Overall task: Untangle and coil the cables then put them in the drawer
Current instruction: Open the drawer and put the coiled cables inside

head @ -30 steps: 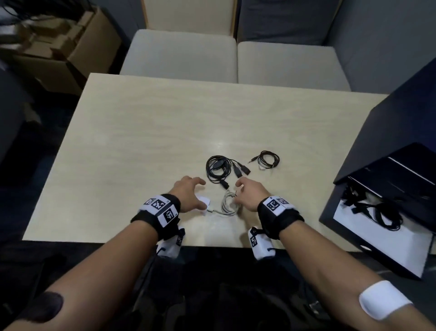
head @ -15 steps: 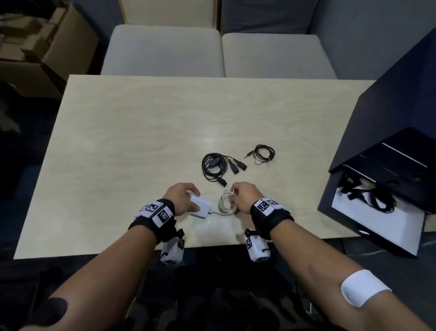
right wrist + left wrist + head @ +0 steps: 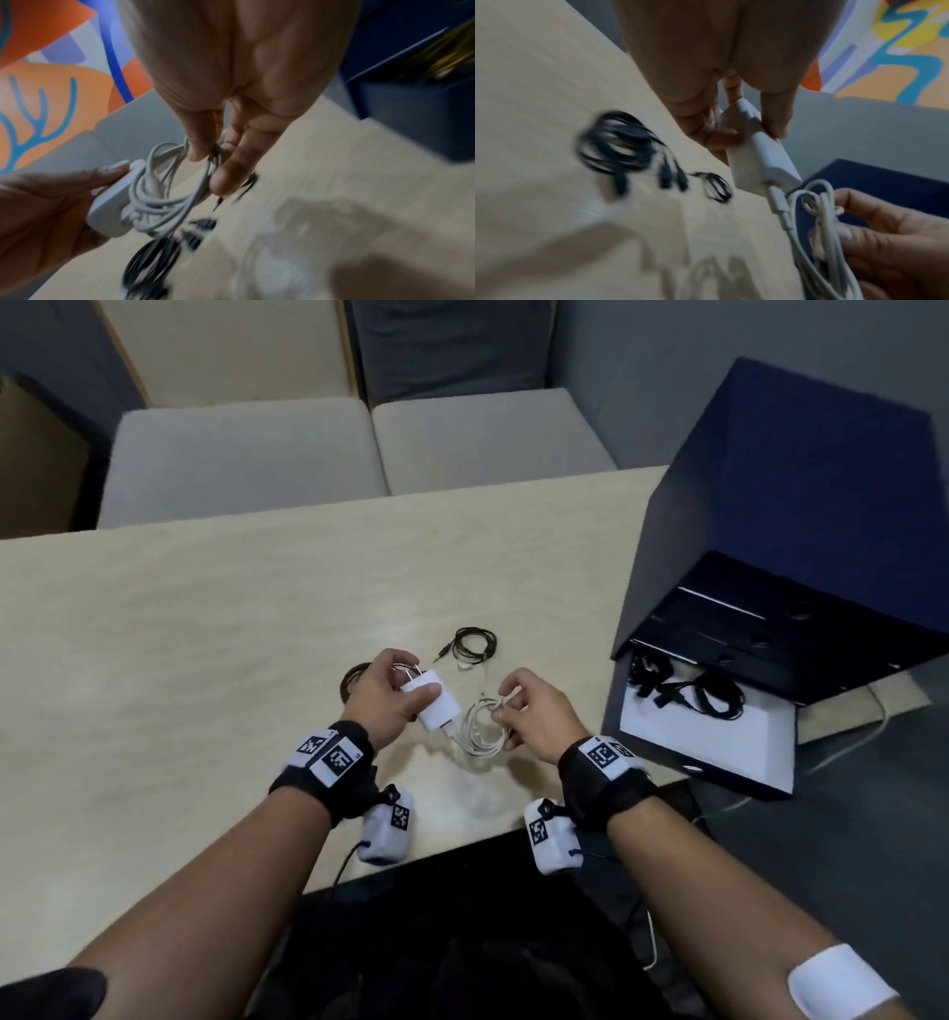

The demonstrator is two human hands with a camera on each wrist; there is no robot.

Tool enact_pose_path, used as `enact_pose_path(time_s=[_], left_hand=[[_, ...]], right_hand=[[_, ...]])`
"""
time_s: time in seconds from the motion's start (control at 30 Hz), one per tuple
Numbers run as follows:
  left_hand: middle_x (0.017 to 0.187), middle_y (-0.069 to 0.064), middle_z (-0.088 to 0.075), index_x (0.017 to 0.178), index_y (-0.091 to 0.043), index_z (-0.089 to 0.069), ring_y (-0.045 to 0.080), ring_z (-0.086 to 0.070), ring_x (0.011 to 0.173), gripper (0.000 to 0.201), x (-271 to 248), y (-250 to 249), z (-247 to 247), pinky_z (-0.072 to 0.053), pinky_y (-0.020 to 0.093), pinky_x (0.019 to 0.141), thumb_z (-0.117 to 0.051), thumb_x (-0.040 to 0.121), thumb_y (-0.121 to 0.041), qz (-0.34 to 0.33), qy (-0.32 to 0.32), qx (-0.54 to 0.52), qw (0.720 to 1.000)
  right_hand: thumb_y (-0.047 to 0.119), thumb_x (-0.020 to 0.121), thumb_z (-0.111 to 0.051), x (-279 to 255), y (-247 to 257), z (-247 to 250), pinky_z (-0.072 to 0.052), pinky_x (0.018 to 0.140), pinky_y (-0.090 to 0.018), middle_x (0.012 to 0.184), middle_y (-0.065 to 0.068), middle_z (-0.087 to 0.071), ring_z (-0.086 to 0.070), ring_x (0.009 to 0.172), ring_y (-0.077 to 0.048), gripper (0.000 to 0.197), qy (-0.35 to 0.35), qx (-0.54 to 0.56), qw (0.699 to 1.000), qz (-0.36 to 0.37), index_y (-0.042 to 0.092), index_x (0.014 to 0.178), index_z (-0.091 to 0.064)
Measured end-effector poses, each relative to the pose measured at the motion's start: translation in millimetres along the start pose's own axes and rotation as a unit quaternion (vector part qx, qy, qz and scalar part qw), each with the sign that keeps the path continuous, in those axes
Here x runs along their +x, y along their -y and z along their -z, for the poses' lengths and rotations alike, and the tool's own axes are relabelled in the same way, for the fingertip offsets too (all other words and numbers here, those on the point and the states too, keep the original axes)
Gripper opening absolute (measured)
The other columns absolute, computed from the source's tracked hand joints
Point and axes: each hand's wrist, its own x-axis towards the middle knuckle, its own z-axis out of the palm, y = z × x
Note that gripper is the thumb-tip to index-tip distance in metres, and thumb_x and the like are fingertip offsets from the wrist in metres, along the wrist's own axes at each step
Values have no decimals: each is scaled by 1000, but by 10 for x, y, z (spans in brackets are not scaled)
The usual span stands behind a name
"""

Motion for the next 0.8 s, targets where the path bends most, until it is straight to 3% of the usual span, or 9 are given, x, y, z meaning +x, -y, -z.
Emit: enact_pose_path(time_s=[0.07, 0.17, 0.23, 0.33, 0.43, 0.6, 0.7, 0.8], left_hand=[[80, 4, -49, 107, -11, -53, 16, -47, 57, 29, 71, -141, -317, -42, 18, 45, -69, 83, -5, -16, 24, 12, 1000], [87, 3, -50, 106, -17, -57, 19, -50, 59, 37, 147, -294, -752, -47, 30, 60, -75, 74, -14, -31, 52, 39, 997], [88, 1, -50, 107, -22, -56, 19, -52, 58, 40, 189, -391, -1042, -47, 33, 62, -73, 71, -17, -31, 74, 52, 995], [89, -1, -51, 110, -24, -56, 20, -55, 57, 36, 266, -549, -1550, -52, 37, 66, -69, 80, -8, -35, 115, 80, 990], [88, 0, -54, 106, -24, -58, 23, -58, 60, 30, 348, -644, -1981, -55, 43, 73, -66, 83, -7, -40, 149, 115, 981], [90, 6, -59, 97, -22, -57, 24, -59, 72, 21, 450, -724, -2575, -53, 34, 68, -65, 81, -11, -45, 157, 190, 968], [97, 5, -63, 99, -21, -59, 22, -59, 84, 20, 466, -736, -2773, -47, 29, 73, -67, 81, -19, -48, 137, 299, 943], [103, 1, -62, 101, -28, -55, 23, -51, 104, 21, 452, -715, -2884, -34, 35, 85, -65, 84, -33, -75, 131, 463, 873]], right_hand=[[0, 87, -61, -54, -103, 298, -51, 51, -32, 67, -7, -48, -54, 43, -21, 16, -32, 17, 999, -1, 13, 87, -51], [4, 89, -61, -135, -273, 691, -54, 60, -40, 68, -6, -51, -56, 46, -22, 10, -61, 34, 997, -11, 11, 90, -55], [6, 90, -60, -175, -382, 945, -53, 58, -38, 71, -7, -53, -55, 47, -22, 7, -90, 34, 995, -17, 11, 91, -57], [5, 91, -59, -194, -573, 1382, -51, 49, -31, 71, -9, -53, -53, 49, -21, 8, -139, 17, 990, -25, 13, 89, -59], [2, 89, -58, -144, -784, 1754, -51, 56, -37, 68, -9, -54, -52, 55, -23, 19, -170, 5, 985, -37, 19, 82, -59], [4, 87, -61, -31, -1134, 2199, -48, 63, -36, 60, 2, -50, -49, 57, -17, 30, -180, -13, 981, -71, 30, 74, -57], [5, 89, -59, 12, -1257, 2302, -43, 56, -26, 56, 4, -49, -48, 53, -16, 26, -168, -25, 982, -80, 28, 77, -58], [1, 90, -52, 25, -1327, 2316, -37, 43, -15, 59, 4, -51, -46, 50, -12, 19, -156, -34, 983, -90, 18, 86, -61]])
